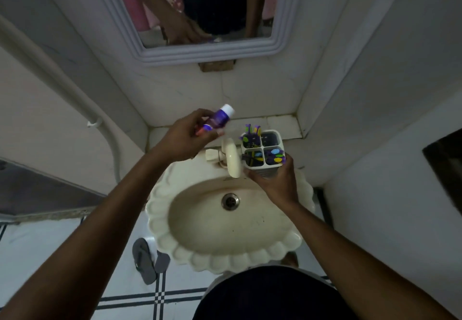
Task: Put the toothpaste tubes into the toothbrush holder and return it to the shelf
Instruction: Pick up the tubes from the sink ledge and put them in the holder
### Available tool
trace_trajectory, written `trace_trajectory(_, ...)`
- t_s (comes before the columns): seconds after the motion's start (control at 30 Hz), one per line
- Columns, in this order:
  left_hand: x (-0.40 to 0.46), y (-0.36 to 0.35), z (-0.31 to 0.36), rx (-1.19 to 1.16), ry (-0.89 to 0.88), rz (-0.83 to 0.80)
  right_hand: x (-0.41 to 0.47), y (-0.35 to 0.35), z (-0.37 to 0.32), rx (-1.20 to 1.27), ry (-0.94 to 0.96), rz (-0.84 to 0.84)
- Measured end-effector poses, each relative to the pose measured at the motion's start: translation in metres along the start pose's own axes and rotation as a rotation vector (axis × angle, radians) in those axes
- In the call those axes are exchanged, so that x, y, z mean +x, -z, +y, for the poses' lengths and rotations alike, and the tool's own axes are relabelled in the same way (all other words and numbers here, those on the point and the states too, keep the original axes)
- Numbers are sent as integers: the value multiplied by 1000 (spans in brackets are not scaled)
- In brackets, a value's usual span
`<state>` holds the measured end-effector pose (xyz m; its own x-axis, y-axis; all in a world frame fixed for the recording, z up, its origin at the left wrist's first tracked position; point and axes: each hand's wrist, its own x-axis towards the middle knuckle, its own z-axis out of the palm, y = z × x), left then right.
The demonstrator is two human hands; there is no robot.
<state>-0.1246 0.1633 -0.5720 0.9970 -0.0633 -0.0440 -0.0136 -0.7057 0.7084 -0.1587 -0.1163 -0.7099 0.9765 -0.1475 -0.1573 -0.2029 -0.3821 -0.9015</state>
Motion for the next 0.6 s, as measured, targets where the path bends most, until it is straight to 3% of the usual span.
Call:
trace_trajectory(0.17, 36, -15, 52, 221, -72, -216, 1, 7, -4, -26, -17, -39)
trace_trajectory(0.4, 69, -50, 83, 522, -158, -190, 0, 12, -6, -59, -31, -70)
trace_trajectory(0.6, 87, -78, 96, 495, -219, -236, 2, 17, -6, -50, -29, -84)
